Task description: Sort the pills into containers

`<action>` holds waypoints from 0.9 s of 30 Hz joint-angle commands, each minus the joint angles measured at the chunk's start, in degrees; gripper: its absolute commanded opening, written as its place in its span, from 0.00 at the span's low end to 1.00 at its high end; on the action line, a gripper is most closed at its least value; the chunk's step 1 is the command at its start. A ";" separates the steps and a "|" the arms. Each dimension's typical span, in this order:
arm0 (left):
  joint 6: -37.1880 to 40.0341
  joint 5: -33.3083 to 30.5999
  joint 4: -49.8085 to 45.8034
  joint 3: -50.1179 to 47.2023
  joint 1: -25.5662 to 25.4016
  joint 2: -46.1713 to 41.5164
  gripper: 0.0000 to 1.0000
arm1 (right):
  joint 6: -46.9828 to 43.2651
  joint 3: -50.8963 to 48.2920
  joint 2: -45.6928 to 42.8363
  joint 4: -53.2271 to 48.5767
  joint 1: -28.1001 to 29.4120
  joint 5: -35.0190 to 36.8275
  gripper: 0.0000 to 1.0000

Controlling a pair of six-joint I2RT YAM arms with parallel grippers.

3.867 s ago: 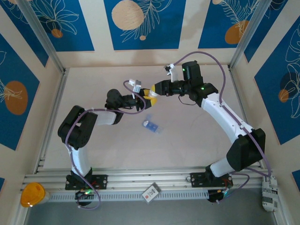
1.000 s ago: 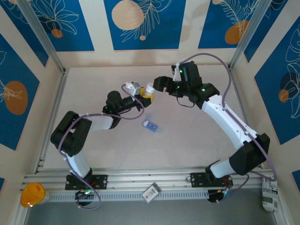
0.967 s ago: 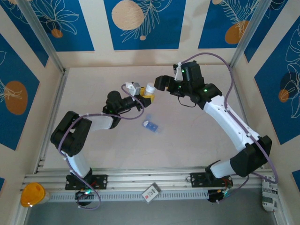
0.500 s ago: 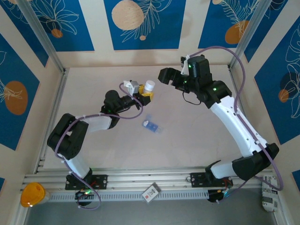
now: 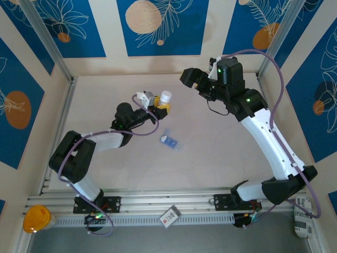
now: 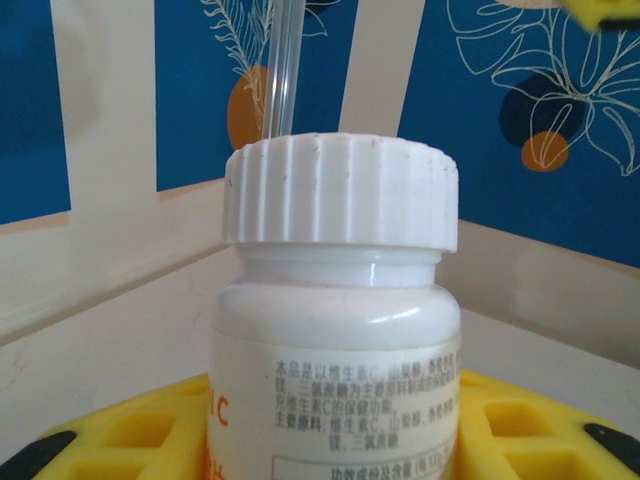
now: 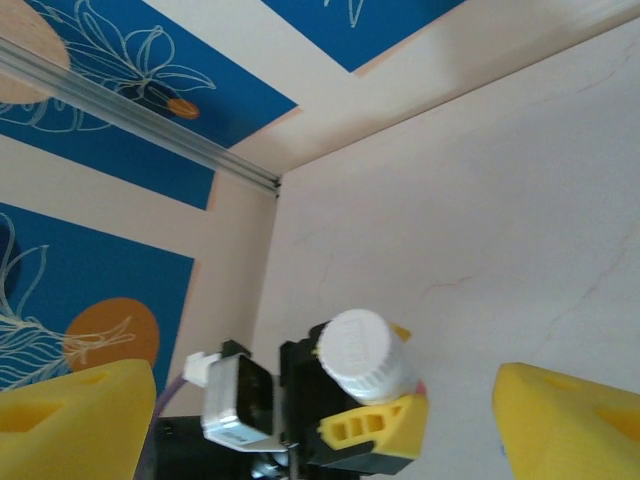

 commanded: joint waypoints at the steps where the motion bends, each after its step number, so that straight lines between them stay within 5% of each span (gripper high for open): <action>1: 1.74 -1.10 -0.25 -0.56 0.07 -2.51 0.00 | 2.19 2.36 1.17 -0.09 0.52 -2.78 0.87; 27: -1.03 0.18 1.14 -1.00 0.16 -3.20 0.00 | -3.29 2.30 -1.28 -0.88 5.06 1.47 0.86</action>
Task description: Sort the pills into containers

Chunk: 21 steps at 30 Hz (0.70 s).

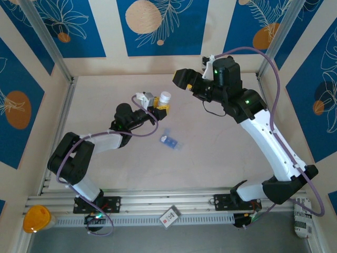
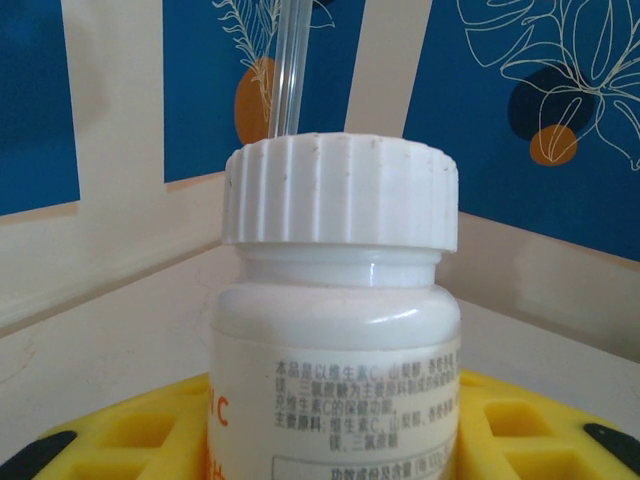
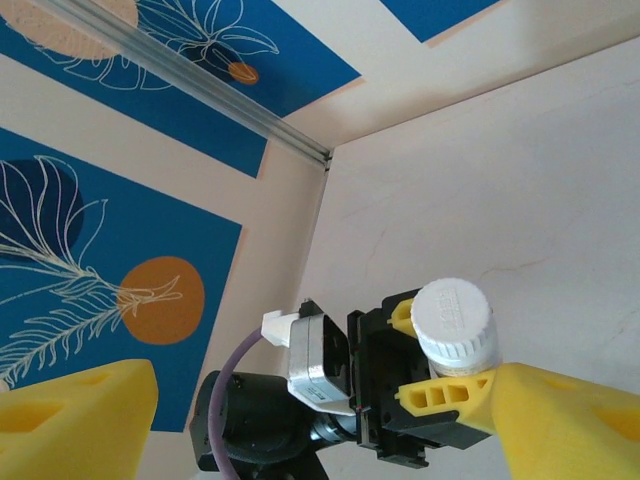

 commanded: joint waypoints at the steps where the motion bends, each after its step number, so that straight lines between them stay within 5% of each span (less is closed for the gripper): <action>1: -1.42 1.30 2.43 0.12 0.15 -1.88 0.00 | -3.19 -0.41 -0.92 -1.36 -0.17 2.11 0.86; 13: -3.91 7.01 2.36 3.11 0.13 0.49 0.00 | -10.70 -15.43 -5.31 13.45 -12.76 -15.64 0.83; 21: -7.01 10.05 4.77 6.39 0.12 4.06 0.00 | -14.44 -20.32 -3.50 21.74 -13.88 -24.13 0.81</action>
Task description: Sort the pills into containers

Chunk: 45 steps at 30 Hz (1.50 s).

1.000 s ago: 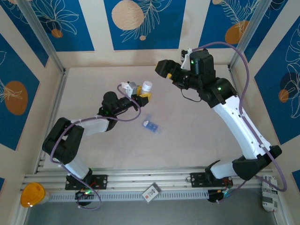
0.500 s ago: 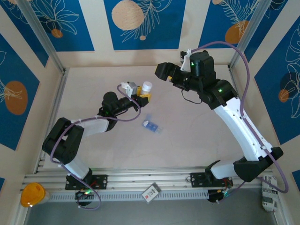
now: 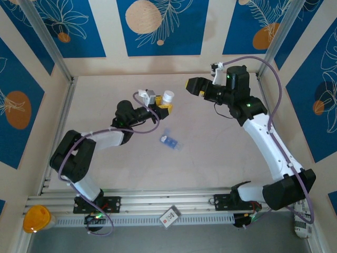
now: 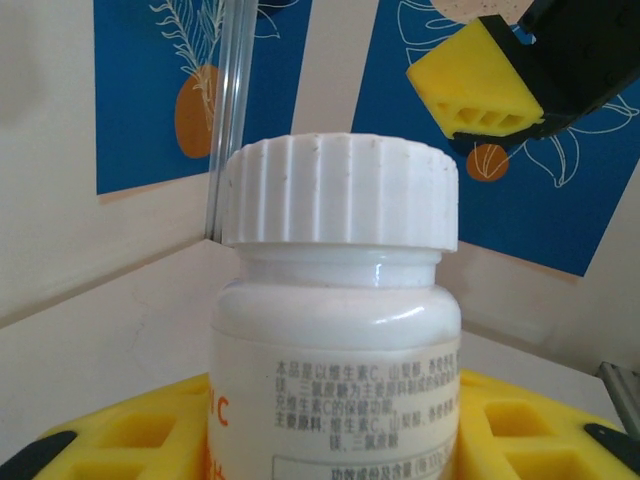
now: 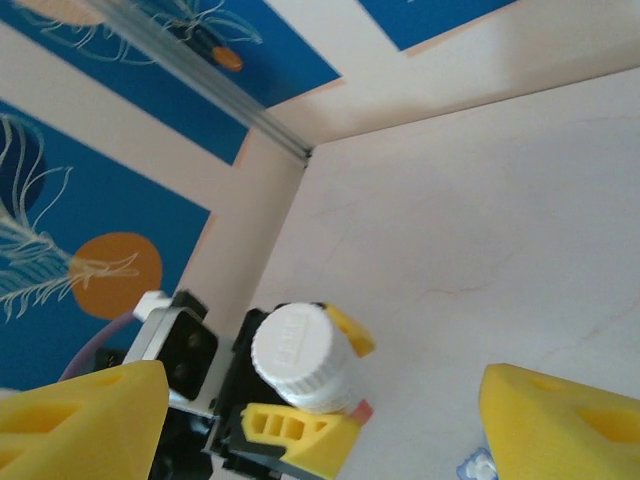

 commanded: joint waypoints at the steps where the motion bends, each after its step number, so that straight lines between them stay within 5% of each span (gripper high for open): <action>1: -2.94 3.32 3.78 2.85 0.16 2.01 0.00 | -3.11 -1.03 1.16 6.01 -0.06 -7.08 0.81; 21: -6.93 4.40 6.94 4.95 -0.10 4.64 0.00 | -0.10 0.84 12.14 11.13 3.54 -8.74 0.81; 45: -6.17 4.01 6.40 4.63 -0.29 5.16 0.00 | 0.83 1.00 11.19 11.33 6.19 -9.36 0.75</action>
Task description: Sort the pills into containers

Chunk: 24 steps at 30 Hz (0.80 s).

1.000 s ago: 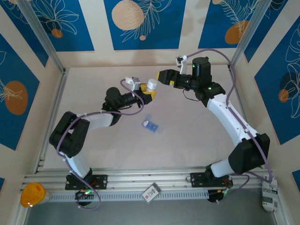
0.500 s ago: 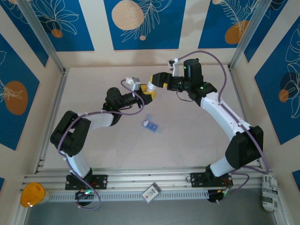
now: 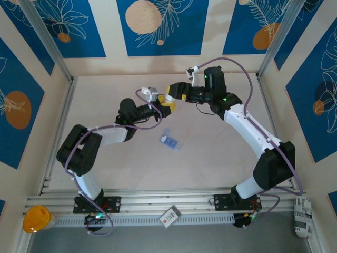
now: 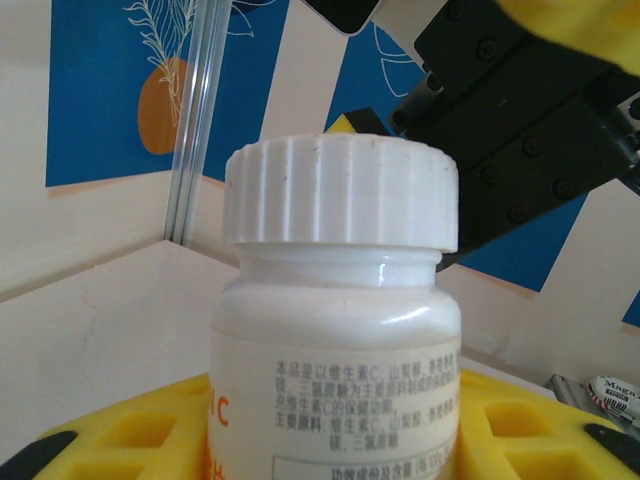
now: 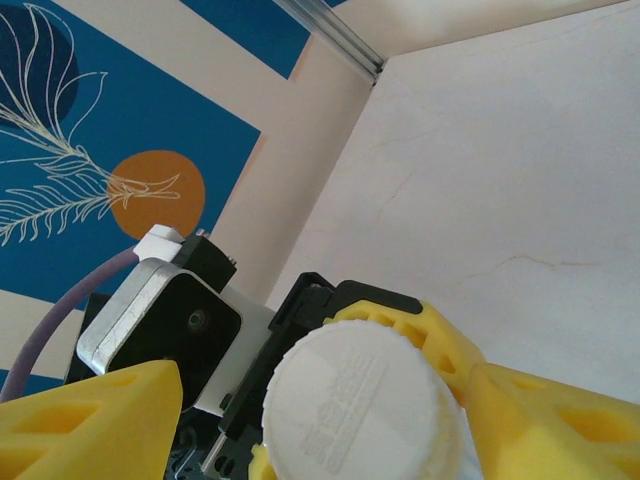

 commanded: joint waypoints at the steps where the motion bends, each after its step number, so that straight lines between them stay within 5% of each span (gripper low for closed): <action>1: -0.03 0.58 2.28 1.25 -0.25 0.46 0.00 | -0.02 1.35 -1.53 0.56 0.63 -1.33 0.74; 24: 1.14 0.57 0.83 2.30 -0.38 0.49 0.00 | -5.17 0.52 -3.19 -6.32 0.92 4.66 0.81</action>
